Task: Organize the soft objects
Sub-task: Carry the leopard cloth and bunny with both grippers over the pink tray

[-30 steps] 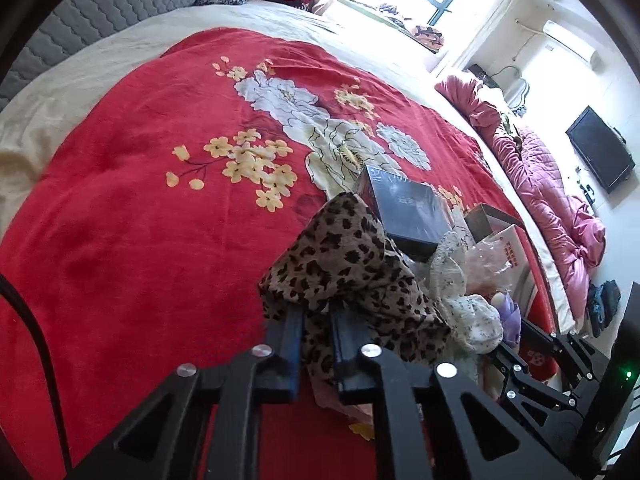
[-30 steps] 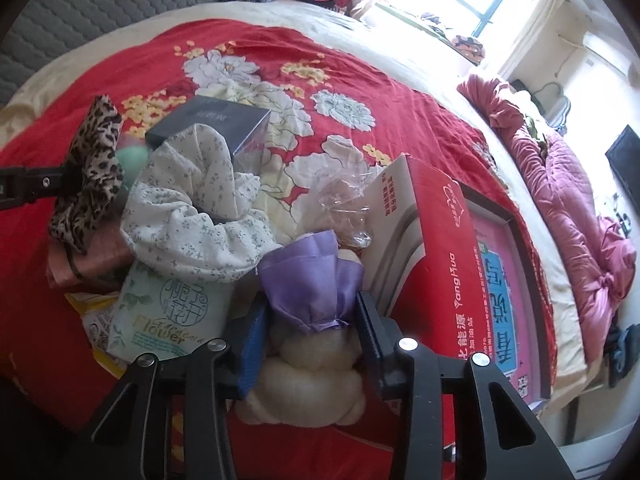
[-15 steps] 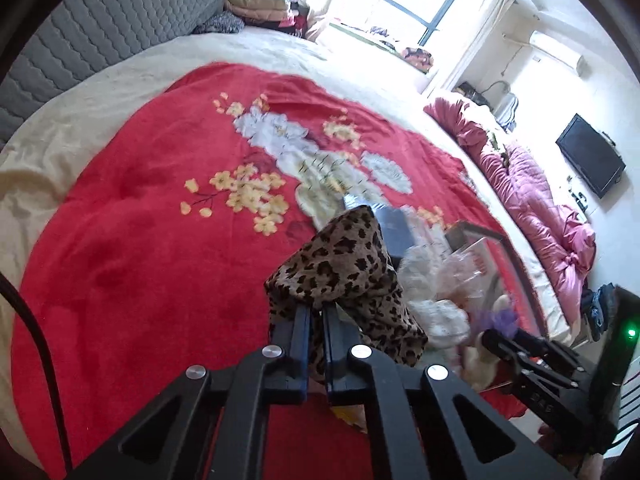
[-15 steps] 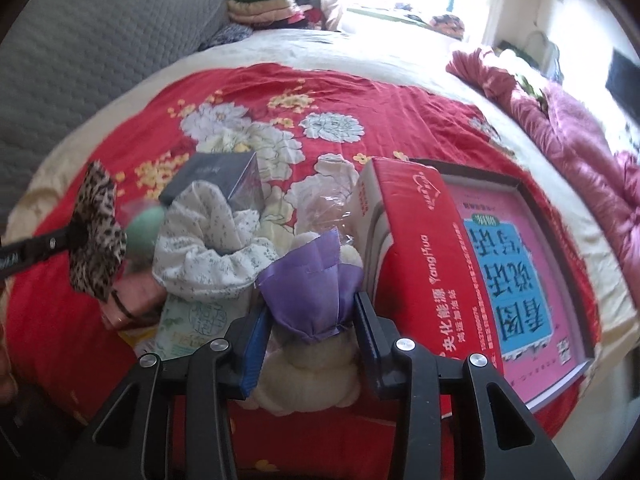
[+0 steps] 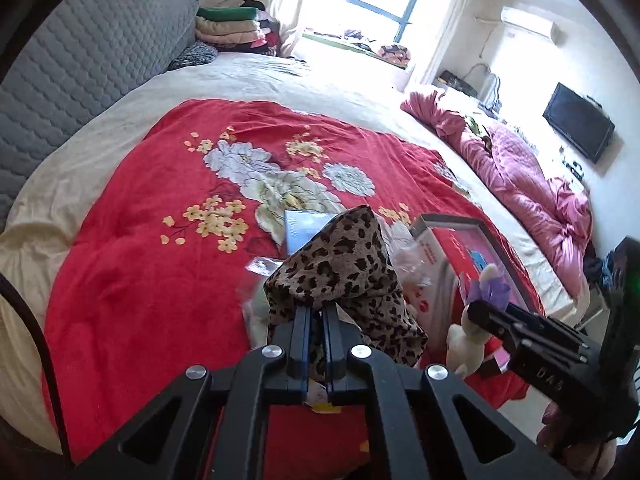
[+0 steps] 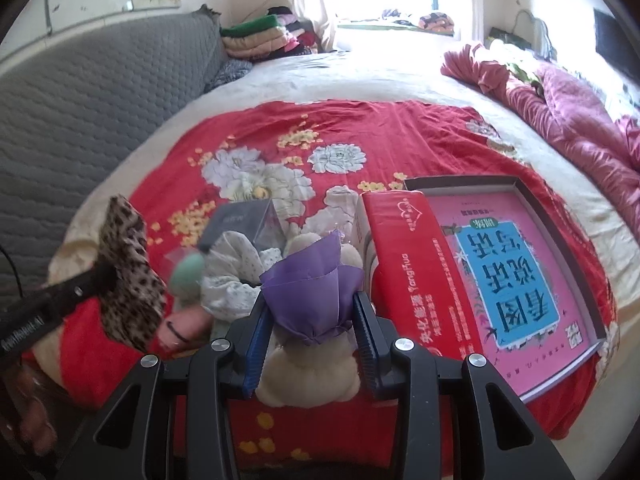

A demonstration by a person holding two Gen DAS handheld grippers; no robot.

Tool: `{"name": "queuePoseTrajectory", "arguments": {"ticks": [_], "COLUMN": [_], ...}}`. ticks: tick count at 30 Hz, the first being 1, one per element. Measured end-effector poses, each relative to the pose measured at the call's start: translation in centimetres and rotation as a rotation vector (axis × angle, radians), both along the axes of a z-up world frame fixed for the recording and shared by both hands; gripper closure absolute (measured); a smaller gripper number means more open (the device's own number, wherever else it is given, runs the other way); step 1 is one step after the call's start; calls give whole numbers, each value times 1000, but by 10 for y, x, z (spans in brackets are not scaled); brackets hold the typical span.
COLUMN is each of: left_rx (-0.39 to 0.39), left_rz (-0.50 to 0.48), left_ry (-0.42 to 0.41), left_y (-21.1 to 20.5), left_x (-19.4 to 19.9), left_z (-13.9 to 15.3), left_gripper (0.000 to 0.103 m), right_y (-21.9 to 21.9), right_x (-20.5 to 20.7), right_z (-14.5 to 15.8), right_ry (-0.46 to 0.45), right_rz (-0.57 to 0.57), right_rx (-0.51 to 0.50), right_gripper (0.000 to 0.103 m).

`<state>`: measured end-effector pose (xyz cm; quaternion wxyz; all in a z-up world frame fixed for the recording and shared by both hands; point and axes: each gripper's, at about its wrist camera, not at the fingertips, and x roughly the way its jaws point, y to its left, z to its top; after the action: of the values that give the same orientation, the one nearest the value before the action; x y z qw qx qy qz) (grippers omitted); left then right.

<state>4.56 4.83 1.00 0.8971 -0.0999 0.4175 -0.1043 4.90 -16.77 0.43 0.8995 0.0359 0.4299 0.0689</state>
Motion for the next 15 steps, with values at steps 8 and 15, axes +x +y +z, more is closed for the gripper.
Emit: {"name": "queuePoseTrajectory", "arguments": {"ticks": [8, 15], "left_rx": [49, 48], "left_rz": [-75, -164], "left_ry": [-9, -53], "left_y": [-45, -93], "left_x": [-6, -6], "left_z": [27, 55], "left_gripper": [98, 98], "right_y": [-37, -79], "right_x": [-19, -33], "right_z": [29, 53], "right_ry": [-32, -105], "right_rz": [-69, -174], "right_rx": [135, 155], "right_gripper": [62, 62]}}
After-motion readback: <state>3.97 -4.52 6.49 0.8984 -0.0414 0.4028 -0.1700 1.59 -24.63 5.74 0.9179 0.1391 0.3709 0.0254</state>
